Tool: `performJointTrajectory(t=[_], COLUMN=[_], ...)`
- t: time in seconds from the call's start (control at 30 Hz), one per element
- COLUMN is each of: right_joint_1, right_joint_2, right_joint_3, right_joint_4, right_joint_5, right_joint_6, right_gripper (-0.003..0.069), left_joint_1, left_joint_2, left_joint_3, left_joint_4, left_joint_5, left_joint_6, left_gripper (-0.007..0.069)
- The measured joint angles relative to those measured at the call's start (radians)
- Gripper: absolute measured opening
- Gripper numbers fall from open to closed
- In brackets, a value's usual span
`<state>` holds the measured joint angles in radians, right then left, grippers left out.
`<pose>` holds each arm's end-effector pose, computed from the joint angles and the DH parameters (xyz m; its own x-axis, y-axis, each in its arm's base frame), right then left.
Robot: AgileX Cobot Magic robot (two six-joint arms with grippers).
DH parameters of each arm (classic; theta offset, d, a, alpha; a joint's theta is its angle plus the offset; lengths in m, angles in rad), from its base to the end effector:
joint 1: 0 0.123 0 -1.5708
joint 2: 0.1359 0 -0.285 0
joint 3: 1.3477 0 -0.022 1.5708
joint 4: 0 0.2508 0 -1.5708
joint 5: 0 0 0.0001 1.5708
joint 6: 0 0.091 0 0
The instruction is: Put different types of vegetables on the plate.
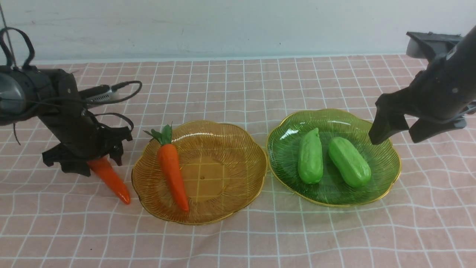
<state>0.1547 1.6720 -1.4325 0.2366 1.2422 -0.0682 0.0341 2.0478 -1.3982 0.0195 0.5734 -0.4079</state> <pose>0.3273 0.0715 0.2965 -0.9730 -0.1424 -0.1819 -0.1814 0.9585 0.2198 0.4258 0.0155 0.1584 -0.8230 -0.4099 -0.3932 -0.3815 0.9118 -0.1520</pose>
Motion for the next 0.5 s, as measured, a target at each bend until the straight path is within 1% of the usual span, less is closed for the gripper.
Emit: performJointTrajectory(t=[0.1, 0.17, 0.23, 0.3, 0.37, 0.4, 0.47, 0.5], right_joint_1=[0.000, 0.000, 0.000, 0.000, 0.000, 0.000, 0.000, 0.000], right_joint_2=[0.000, 0.000, 0.000, -0.001, -0.013, -0.027, -0.090, -0.123], right_joint_3=[0.000, 0.000, 0.000, 0.000, 0.002, 0.009, 0.050, 0.072], right_joint_4=[-0.005, -0.015, -0.019, -0.019, -0.019, -0.019, -0.021, -0.022], right_joint_5=[0.000, 0.000, 0.000, 0.000, 0.000, -0.003, -0.004, -0.004], right_joint_6=[0.000, -0.002, -0.017, -0.022, -0.024, -0.024, -0.024, -0.024], right_gripper=[0.0590, 0.0584, 0.0537, 0.0474, 0.0352, 0.0269, 0.0129, 0.0077], left_joint_1=[0.008, 0.008, 0.003, -0.013, -0.055, -0.079, -0.165, -0.194], left_joint_2=[-0.023, -0.074, -0.141, -0.202, -0.237, -0.237, -0.193, -0.168], left_joint_3=[-0.069, -0.133, -0.193, -0.237, -0.249, -0.250, -0.250, -0.250], left_joint_4=[0.020, 0.020, -0.020, -0.090, -0.203, -0.248, -0.342, -0.360], left_joint_5=[0.076, 0.168, 0.273, 0.368, 0.466, 0.494, 0.512, 0.496], left_joint_6=[0.032, 0.090, 0.153, 0.223, 0.288, 0.322, 0.383, 0.396], left_gripper=[0.0220, 0.0220, 0.0220, 0.0220, 0.0220, 0.0220, 0.0219, 0.0219])
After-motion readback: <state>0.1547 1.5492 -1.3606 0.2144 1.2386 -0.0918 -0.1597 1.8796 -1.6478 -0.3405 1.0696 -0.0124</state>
